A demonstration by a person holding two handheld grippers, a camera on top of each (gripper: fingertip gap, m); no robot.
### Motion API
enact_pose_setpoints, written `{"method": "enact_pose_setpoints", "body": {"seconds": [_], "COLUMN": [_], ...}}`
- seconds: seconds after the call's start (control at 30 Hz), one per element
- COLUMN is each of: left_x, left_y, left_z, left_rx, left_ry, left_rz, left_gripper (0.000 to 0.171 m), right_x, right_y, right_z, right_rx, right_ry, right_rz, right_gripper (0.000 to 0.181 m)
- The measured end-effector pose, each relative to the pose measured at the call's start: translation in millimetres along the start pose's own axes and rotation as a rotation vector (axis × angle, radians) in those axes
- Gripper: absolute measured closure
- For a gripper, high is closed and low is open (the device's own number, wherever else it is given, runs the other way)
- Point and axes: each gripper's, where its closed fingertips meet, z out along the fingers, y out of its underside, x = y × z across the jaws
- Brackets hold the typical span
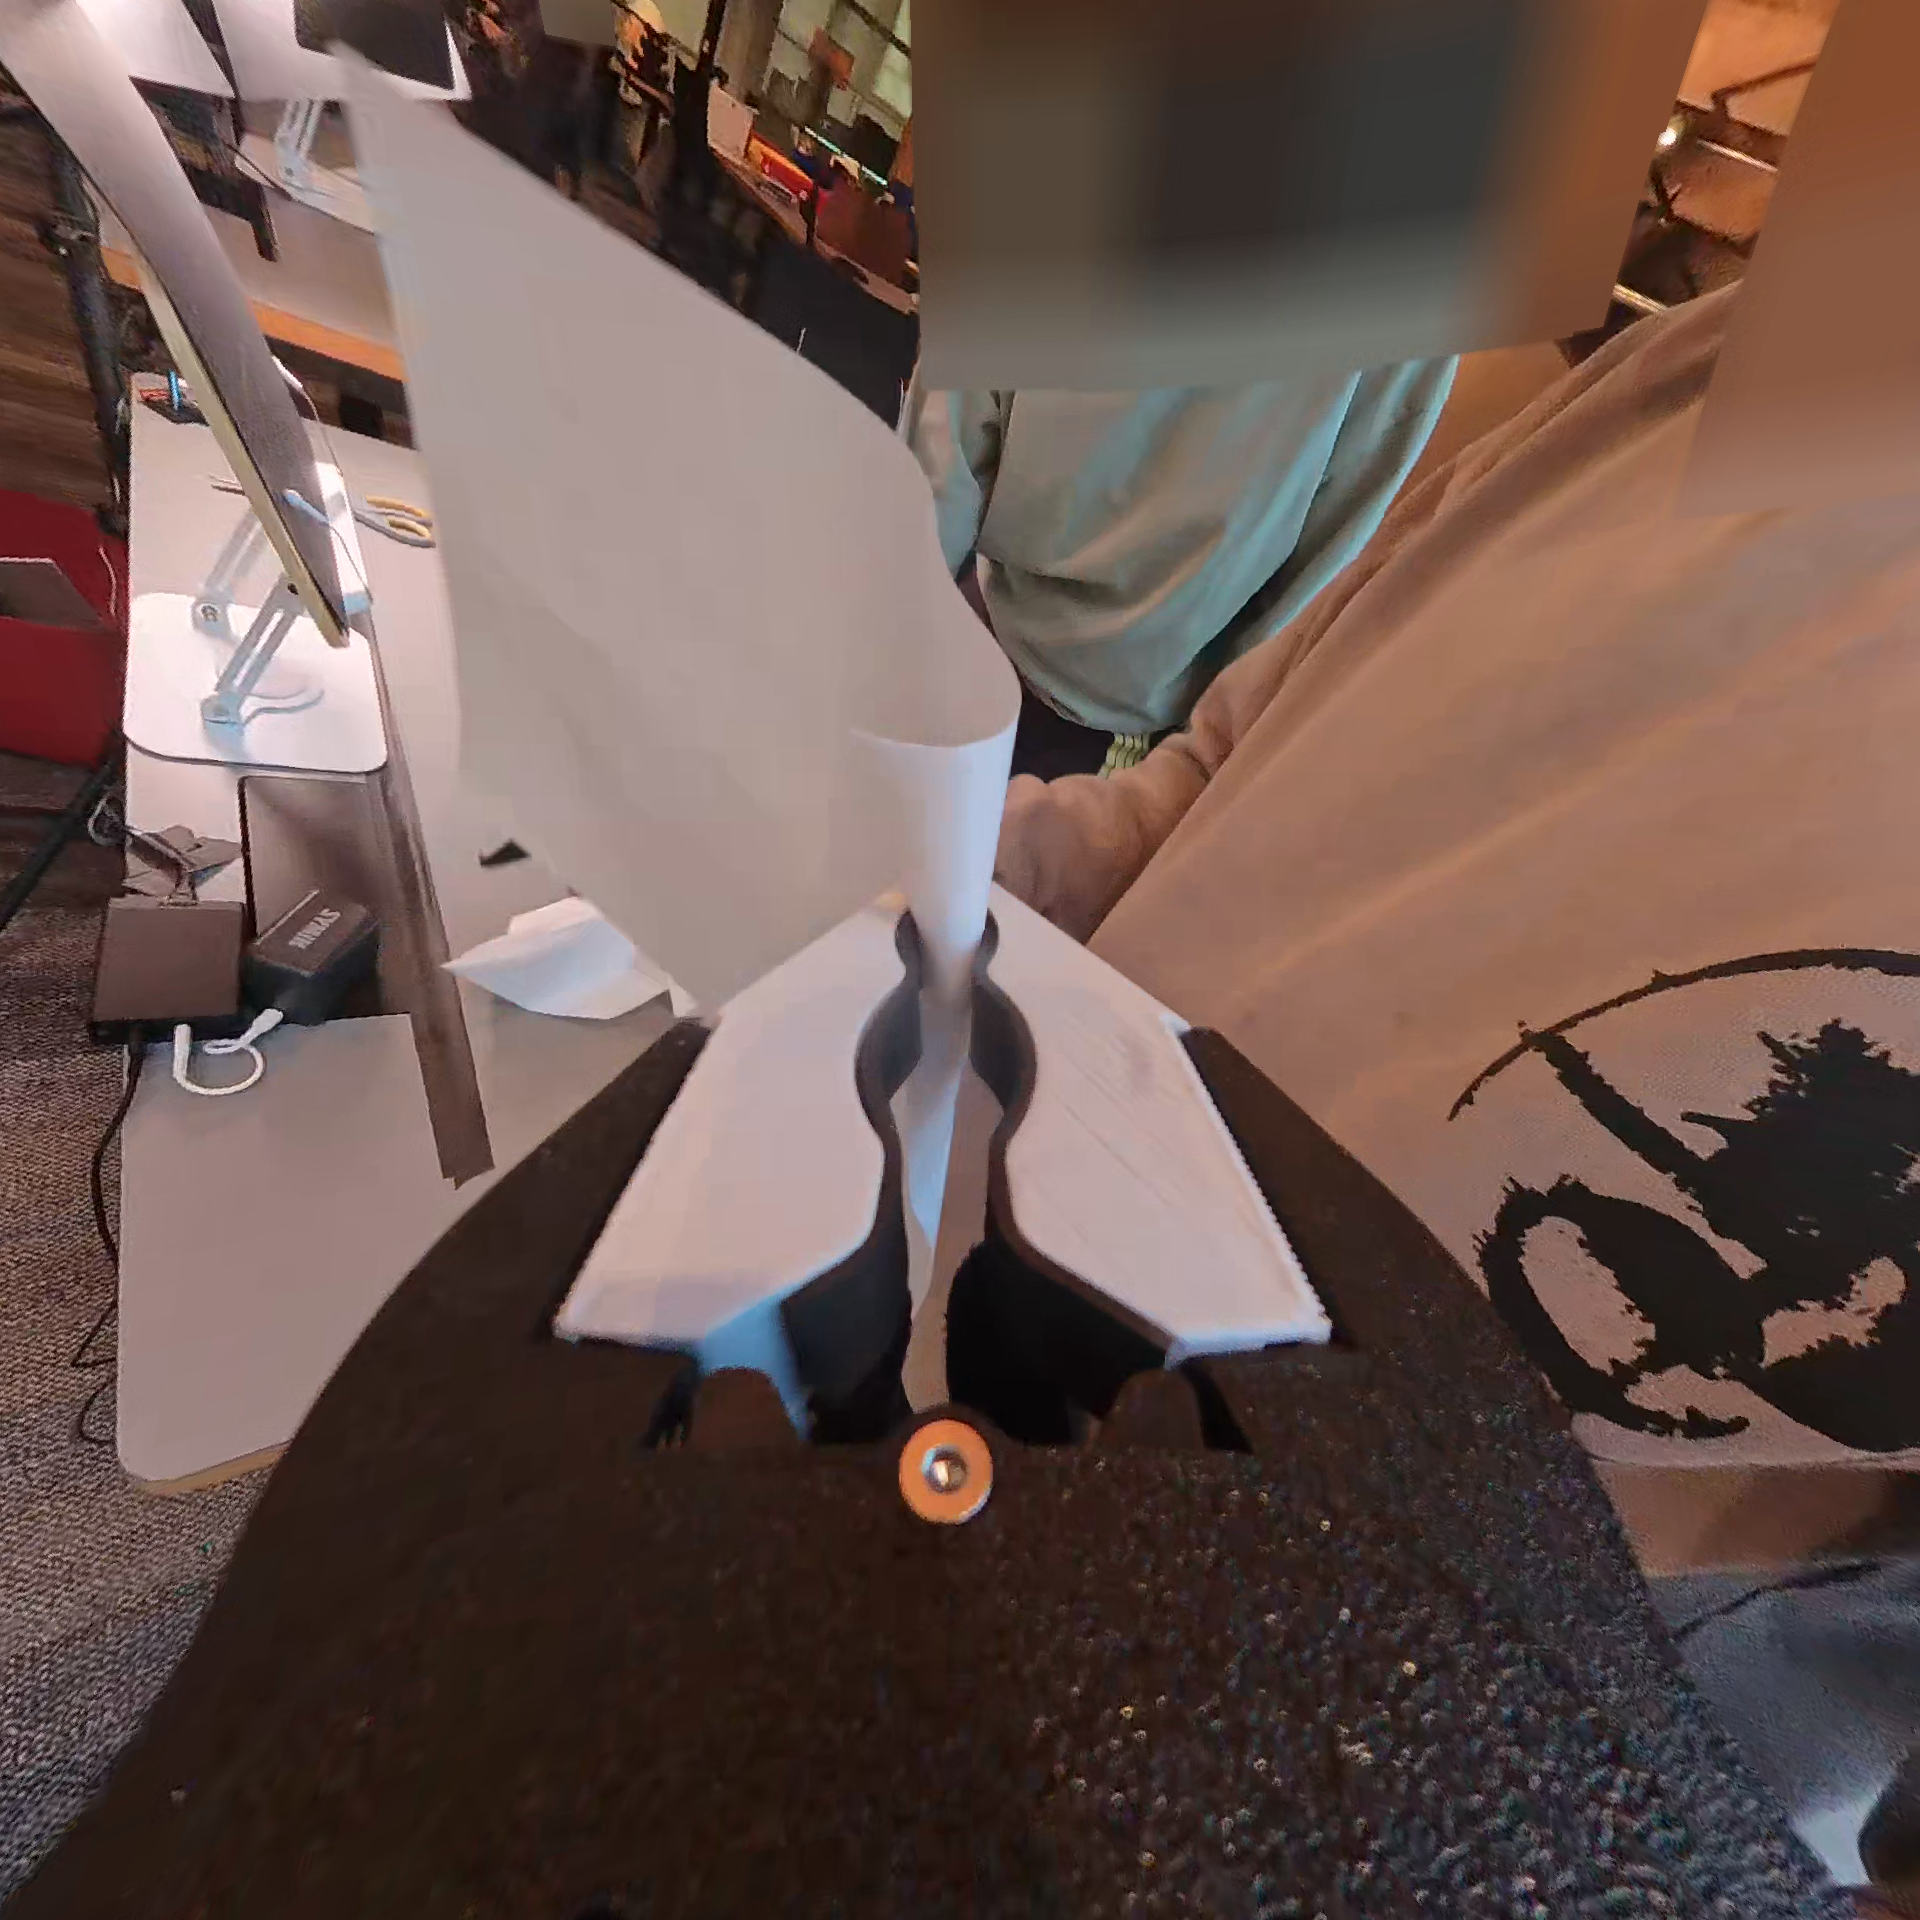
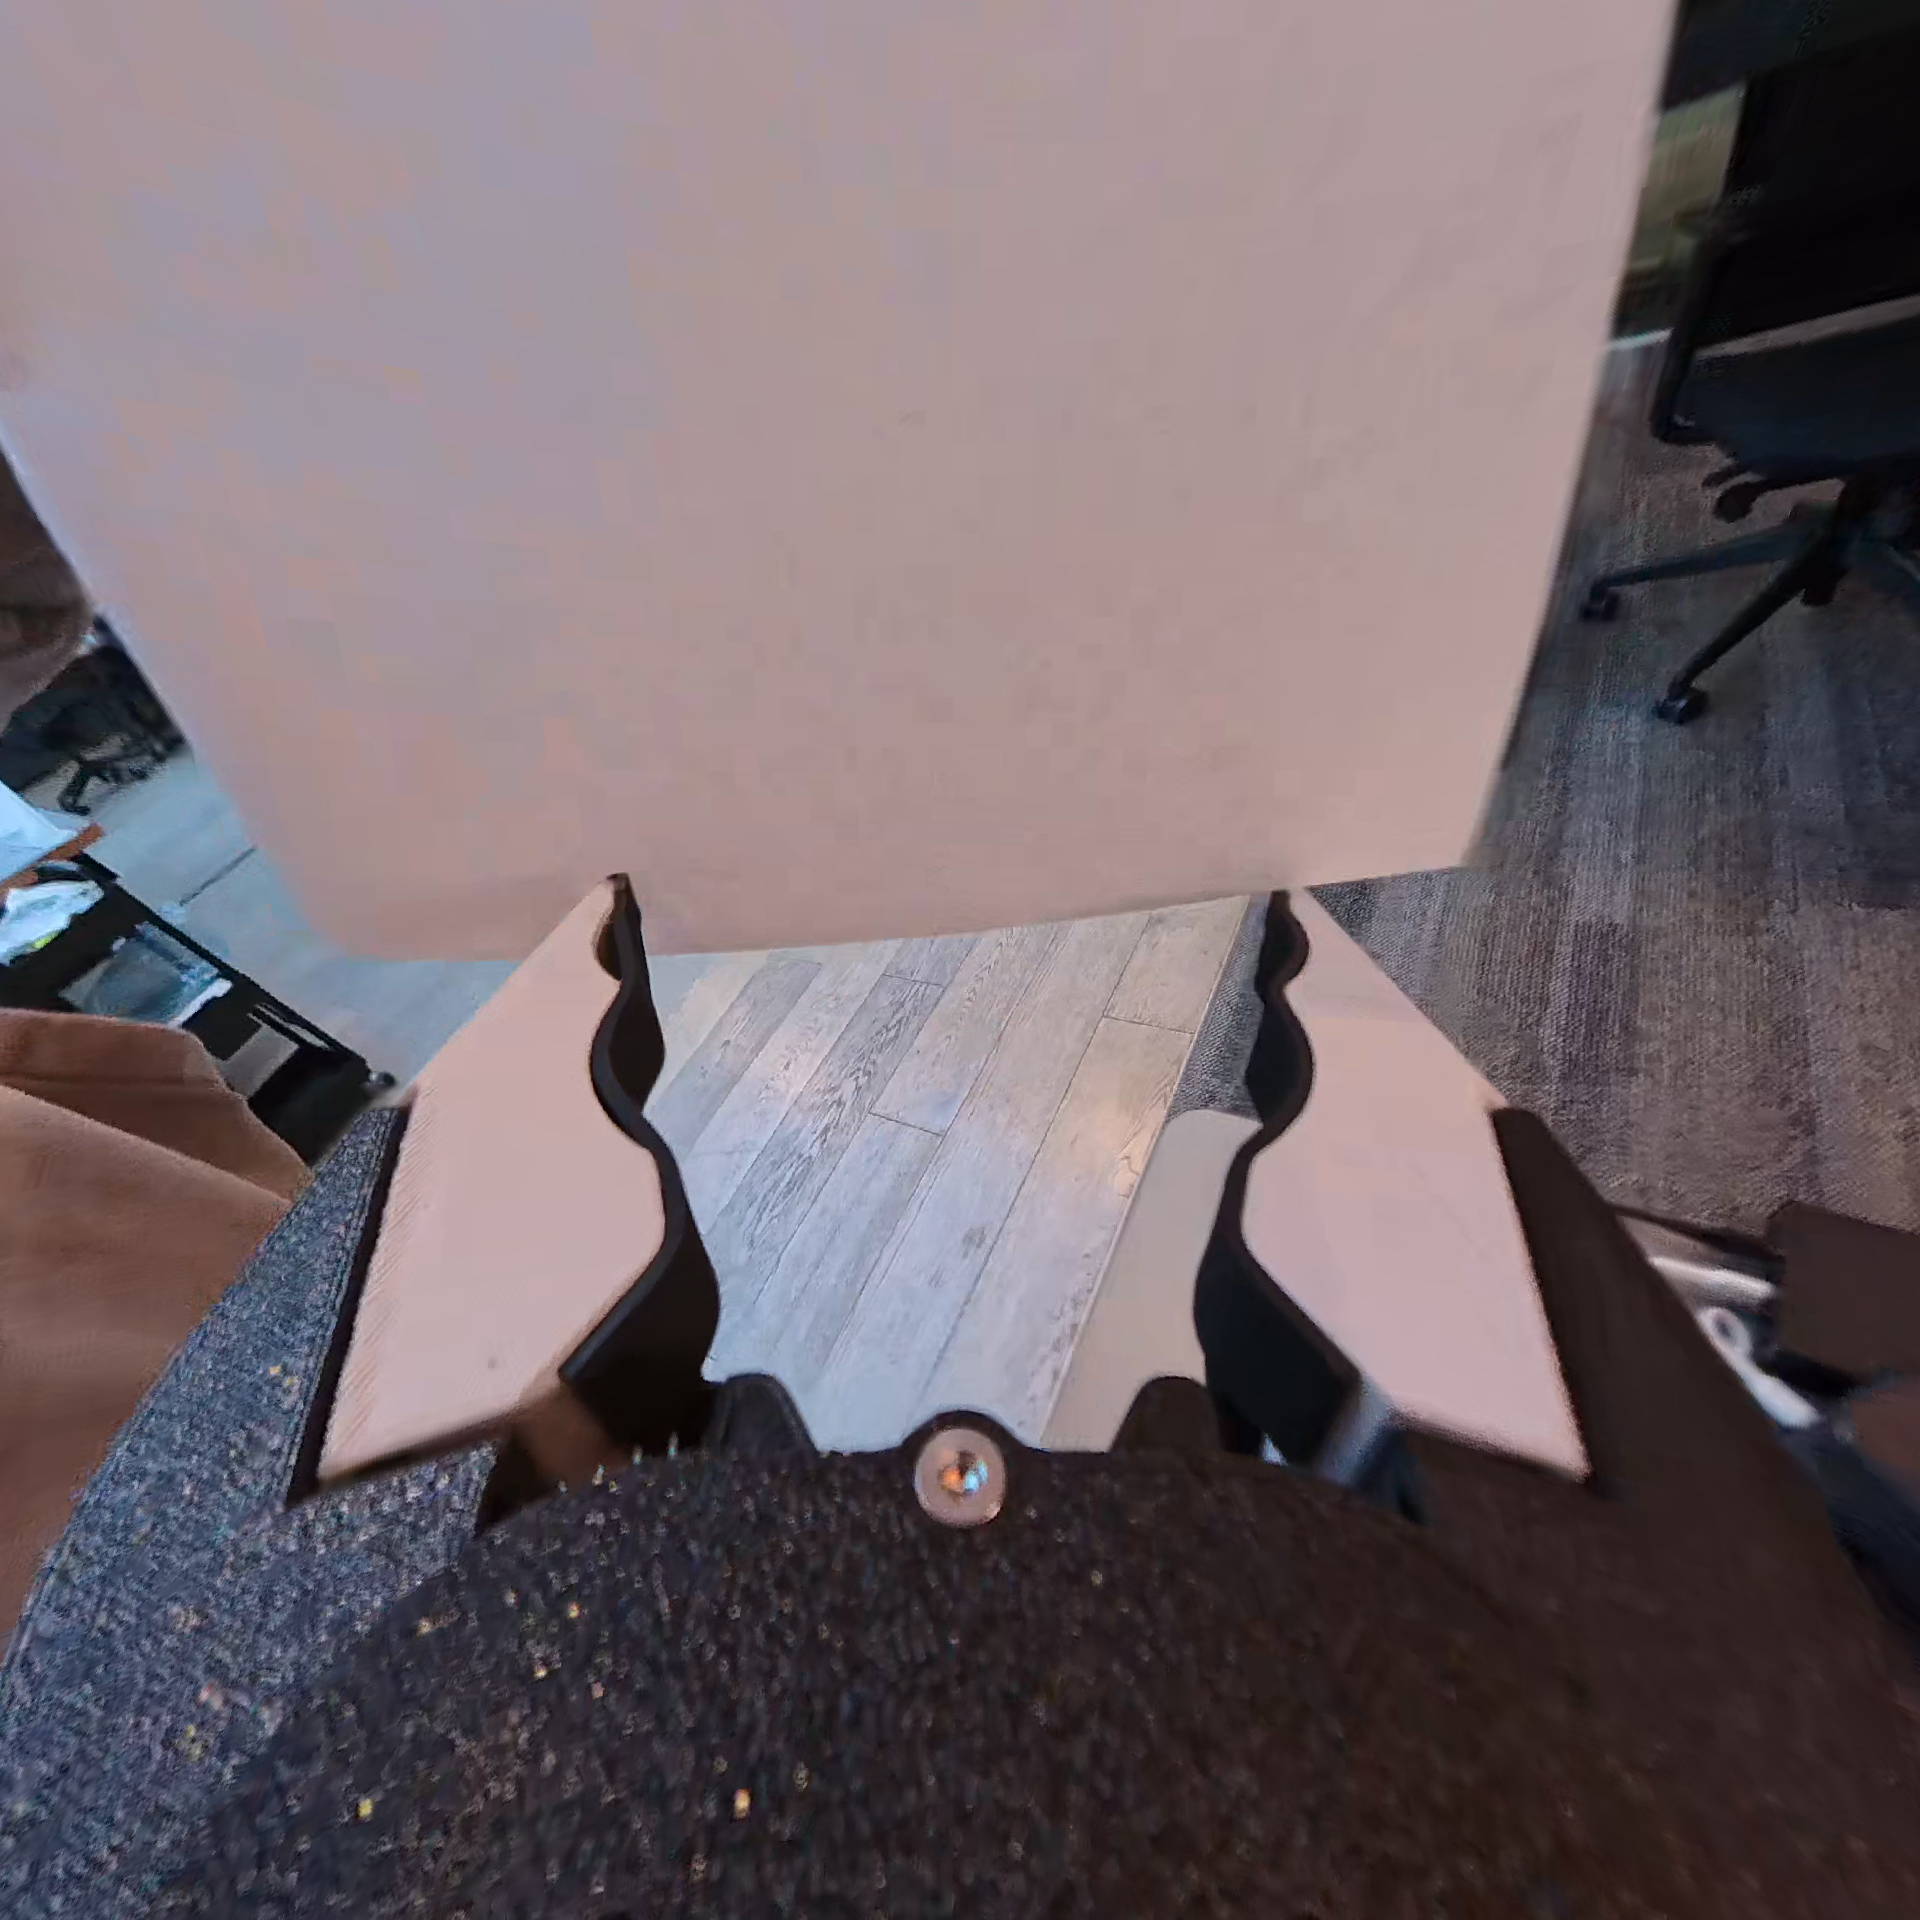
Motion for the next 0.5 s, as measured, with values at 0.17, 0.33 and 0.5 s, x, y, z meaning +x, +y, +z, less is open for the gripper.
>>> {"method": "enact_pose_setpoints", "body": {"seconds": [0.17,0.33,0.5], "left_x": [1,-27,-89], "left_y": [10,24,44], "left_z": [-10,-22,-49], "left_rx": [-0.038,0.008,0.127], "left_ry": [-0.013,-0.099,-0.369], "left_rz": [-0.023,-0.1,-0.242], "left_gripper": [0.171,0.171,0.171], "right_x": [29,-30,-38], "right_y": [-28,-48,-28], "right_z": [-24,-43,-57], "right_rx": [-0.022,-0.038,-0.072], "right_ry": [-0.037,-0.457,-0.457], "right_rz": [-0.097,-0.068,0.034], "right_gripper": [0.059,0.161,0.181]}}
